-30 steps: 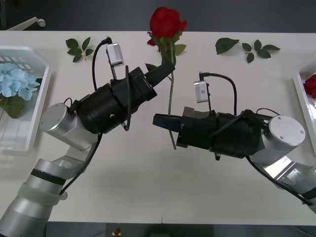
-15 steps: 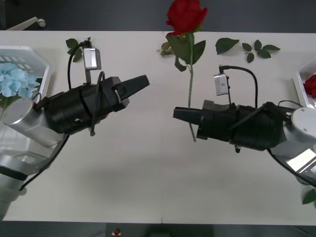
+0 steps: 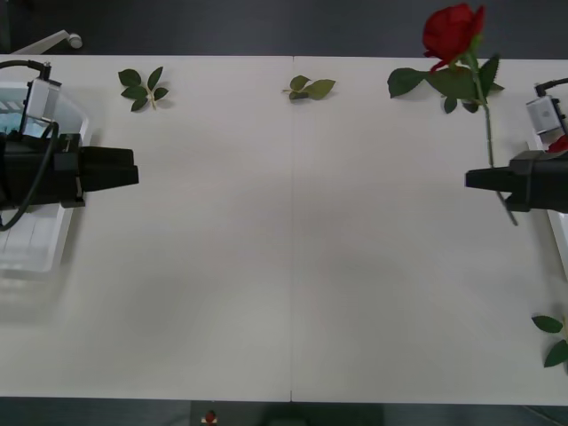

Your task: Put the red flowers into the right box and the blue flowers into the left box

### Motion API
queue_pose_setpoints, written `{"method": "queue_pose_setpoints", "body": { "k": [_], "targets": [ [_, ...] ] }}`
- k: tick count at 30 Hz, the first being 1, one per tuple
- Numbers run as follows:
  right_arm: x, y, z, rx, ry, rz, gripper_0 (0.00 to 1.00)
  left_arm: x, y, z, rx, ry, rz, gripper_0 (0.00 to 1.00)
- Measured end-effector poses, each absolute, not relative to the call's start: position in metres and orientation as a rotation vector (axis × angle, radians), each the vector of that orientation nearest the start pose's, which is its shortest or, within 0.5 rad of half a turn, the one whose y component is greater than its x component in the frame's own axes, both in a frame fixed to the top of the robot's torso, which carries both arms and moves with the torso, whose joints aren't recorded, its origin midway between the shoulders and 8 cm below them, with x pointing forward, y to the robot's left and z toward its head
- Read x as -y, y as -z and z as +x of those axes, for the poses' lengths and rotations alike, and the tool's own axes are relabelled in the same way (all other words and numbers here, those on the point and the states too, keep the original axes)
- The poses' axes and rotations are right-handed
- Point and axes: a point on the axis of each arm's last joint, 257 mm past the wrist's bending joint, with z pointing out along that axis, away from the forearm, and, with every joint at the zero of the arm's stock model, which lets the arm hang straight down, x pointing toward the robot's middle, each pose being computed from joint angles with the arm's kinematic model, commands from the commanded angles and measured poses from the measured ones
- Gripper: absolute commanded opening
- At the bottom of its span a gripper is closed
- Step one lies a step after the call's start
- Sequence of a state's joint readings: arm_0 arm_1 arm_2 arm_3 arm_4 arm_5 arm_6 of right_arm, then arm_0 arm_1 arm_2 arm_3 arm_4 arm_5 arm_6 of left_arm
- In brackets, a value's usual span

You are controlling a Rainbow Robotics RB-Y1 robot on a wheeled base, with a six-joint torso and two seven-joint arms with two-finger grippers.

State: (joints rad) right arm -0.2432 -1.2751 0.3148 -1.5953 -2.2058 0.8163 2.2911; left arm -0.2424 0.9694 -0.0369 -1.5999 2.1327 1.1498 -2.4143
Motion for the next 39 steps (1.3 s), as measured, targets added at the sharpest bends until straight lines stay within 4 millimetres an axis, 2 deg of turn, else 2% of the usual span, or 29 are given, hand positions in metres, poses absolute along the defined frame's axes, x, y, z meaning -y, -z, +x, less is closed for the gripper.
{"method": "queue_pose_setpoints", "body": {
  "k": [3, 7, 10, 15, 17, 20, 25, 28, 34, 37, 38, 39],
  "targets": [
    [0.343, 0.159, 0.472, -2.199, -0.69, -0.445, 0.0, -0.219, 0.095, 0.431, -1.846, 0.999, 0.829, 0.71],
    [0.407, 0.161, 0.479, -2.256, -0.578, -0.338, 0.0, -0.215, 0.09, 0.428, -1.792, 0.992, 0.858, 0.73],
    [0.451, 0.164, 0.482, -2.294, -0.441, -0.311, 0.0, -0.204, 0.099, 0.422, -1.809, 0.997, 0.86, 0.76],
    [0.528, 0.17, 0.473, -2.372, -0.2, -0.276, 0.0, -0.18, 0.11, 0.404, -1.831, 1.052, 0.857, 0.8],
    [0.559, 0.173, 0.468, -2.398, -0.091, -0.261, 0.0, -0.172, 0.11, 0.4, -1.811, 1.043, 0.876, 0.81],
    [0.593, 0.177, 0.46, -2.428, 0.021, -0.232, 0.0, -0.156, 0.105, 0.389, -1.778, 1.051, 0.896, 0.83],
    [0.631, 0.184, 0.447, -2.483, 0.125, -0.11, 0.0, -0.134, 0.107, 0.364, -1.793, 1.082, 0.925, 0.85],
    [0.648, 0.184, 0.443, -2.49, 0.191, -0.047, 0.0, -0.127, 0.105, 0.356, -1.784, 1.096, 0.945, 0.85],
    [0.669, 0.186, 0.434, -2.52, 0.294, -0.017, 0.0, -0.124, 0.104, 0.353, -1.777, 1.104, 0.95, 0.84],
    [0.671, 0.186, 0.434, -2.519, 0.294, 0.014, 0.02, -0.124, 0.104, 0.353, -1.777, 1.104, 0.949, 0.85],
    [0.671, 0.186, 0.434, -2.517, 0.295, 0.014, 0.15, -0.124, 0.104, 0.354, -1.777, 1.103, 0.947, 0.85],
    [0.671, 0.185, 0.435, -2.512, 0.297, 0.014, 0.37, -0.124, 0.104, 0.354, -1.777, 1.101, 0.945, 0.85]
  ]
}}
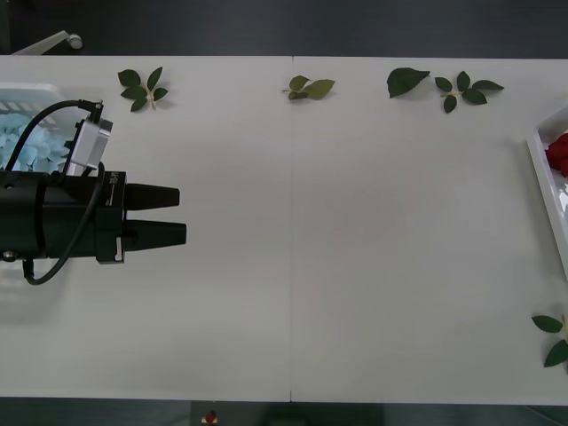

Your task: Put the red flowers into the right box and the blue flowers into the left box

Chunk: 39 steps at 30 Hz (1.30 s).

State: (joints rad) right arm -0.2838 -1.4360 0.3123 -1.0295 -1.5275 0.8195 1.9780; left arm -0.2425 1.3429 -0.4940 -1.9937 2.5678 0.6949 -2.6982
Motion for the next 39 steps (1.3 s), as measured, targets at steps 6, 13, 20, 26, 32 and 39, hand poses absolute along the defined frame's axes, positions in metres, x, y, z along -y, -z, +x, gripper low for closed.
{"method": "queue_pose_setpoints", "body": {
  "k": [6, 13, 20, 26, 32, 39],
  "targets": [
    [0.672, 0.184, 0.436, -2.505, 0.3, 0.014, 1.0, -0.123, 0.102, 0.363, -1.771, 1.084, 0.912, 0.85],
    [0.672, 0.184, 0.436, -2.505, 0.3, 0.014, 1.0, -0.12, 0.102, 0.371, -1.755, 1.089, 0.87, 0.85],
    [0.661, 0.185, 0.44, -2.508, 0.279, -0.014, 1.0, -0.141, 0.112, 0.393, -1.79, 1.045, 0.808, 0.85],
    [0.595, 0.18, 0.464, -2.469, 0.085, -0.081, 1.0, -0.166, 0.099, 0.415, -1.78, 1.009, 0.774, 0.85],
    [0.512, 0.181, 0.487, -2.39, -0.227, -0.059, 1.0, -0.184, 0.081, 0.418, -1.76, 1.042, 0.777, 0.85],
    [0.409, 0.188, 0.513, -2.272, -0.429, -0.181, 1.0, -0.198, 0.082, 0.409, -1.77, 1.082, 0.824, 0.85]
  ]
}}
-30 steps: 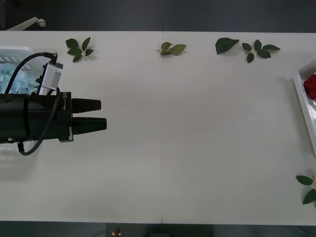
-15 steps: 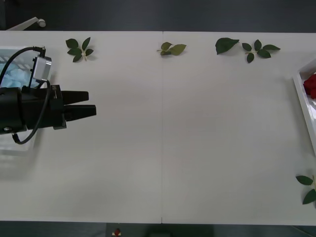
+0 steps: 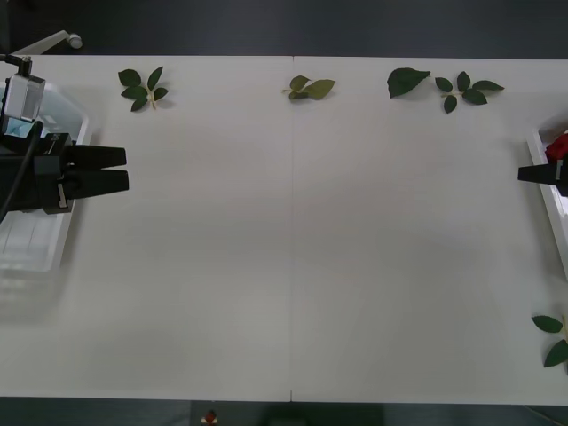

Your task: Put the red flowers into the right box and the blue flowers into the left box

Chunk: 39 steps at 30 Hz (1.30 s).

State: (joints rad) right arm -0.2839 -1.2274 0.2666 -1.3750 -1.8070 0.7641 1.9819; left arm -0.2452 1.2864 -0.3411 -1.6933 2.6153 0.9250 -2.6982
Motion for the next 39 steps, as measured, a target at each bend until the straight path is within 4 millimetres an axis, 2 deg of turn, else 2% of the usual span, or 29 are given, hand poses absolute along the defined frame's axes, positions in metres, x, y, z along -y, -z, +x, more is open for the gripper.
{"method": "queue_pose_setpoints", "body": {
  "k": [4, 7, 10, 12, 15, 21, 28, 32, 39],
  "targets": [
    [0.373, 0.186, 0.525, -2.211, -0.422, -0.276, 1.0, -0.197, 0.082, 0.406, -1.77, 1.098, 0.833, 0.85],
    [0.356, 0.189, 0.529, -2.187, -0.424, -0.311, 1.0, -0.197, 0.08, 0.406, -1.767, 1.104, 0.827, 0.85],
    [0.337, 0.195, 0.527, -2.194, -0.453, -0.349, 1.0, -0.197, 0.08, 0.406, -1.767, 1.104, 0.827, 0.85],
    [0.318, 0.191, 0.523, -2.189, -0.521, -0.363, 1.0, -0.197, 0.08, 0.406, -1.768, 1.104, 0.827, 0.84],
    [0.293, 0.172, 0.511, -2.17, -0.648, -0.397, 1.0, -0.197, 0.08, 0.406, -1.767, 1.105, 0.827, 0.85],
    [0.265, 0.111, 0.474, -2.04, -0.857, -0.553, 1.0, -0.197, 0.08, 0.406, -1.767, 1.105, 0.828, 0.85],
    [0.242, 0.074, 0.42, -1.852, -1.019, -0.844, 1.0, -0.197, 0.08, 0.406, -1.767, 1.105, 0.828, 0.85],
    [0.232, 0.059, 0.395, -1.732, -1.11, -0.927, 1.0, -0.197, 0.08, 0.406, -1.767, 1.105, 0.828, 0.85],
    [0.218, 0.052, 0.359, -1.524, -1.171, -1.09, 1.0, -0.197, 0.08, 0.406, -1.767, 1.105, 0.828, 0.85]
  ]
}}
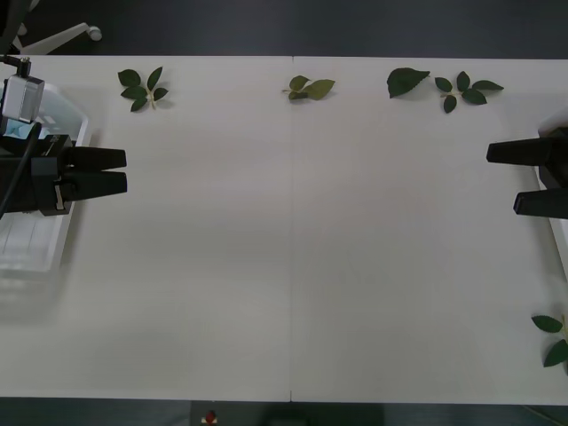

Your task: Put the red flowers into the right box and the blue flowers into the left box

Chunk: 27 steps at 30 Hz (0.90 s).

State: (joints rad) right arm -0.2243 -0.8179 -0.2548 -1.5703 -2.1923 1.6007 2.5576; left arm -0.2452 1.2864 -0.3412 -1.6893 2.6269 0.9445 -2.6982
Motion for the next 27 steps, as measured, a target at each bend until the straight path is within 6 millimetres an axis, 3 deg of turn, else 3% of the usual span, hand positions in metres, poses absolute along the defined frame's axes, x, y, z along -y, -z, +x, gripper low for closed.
{"method": "queue_pose_setpoints", "body": {
  "k": [7, 15, 27],
  "targets": [
    [0.191, 0.063, 0.339, -1.418, -1.256, -1.183, 1.0, -0.197, 0.08, 0.406, -1.767, 1.105, 0.828, 0.84],
    [0.175, 0.066, 0.331, -1.383, -1.34, -1.176, 1.0, -0.197, 0.08, 0.406, -1.767, 1.105, 0.828, 0.85],
    [0.159, 0.058, 0.341, -1.373, -1.3, -1.145, 1.0, -0.197, 0.08, 0.406, -1.767, 1.105, 0.828, 0.85]
  ]
}}
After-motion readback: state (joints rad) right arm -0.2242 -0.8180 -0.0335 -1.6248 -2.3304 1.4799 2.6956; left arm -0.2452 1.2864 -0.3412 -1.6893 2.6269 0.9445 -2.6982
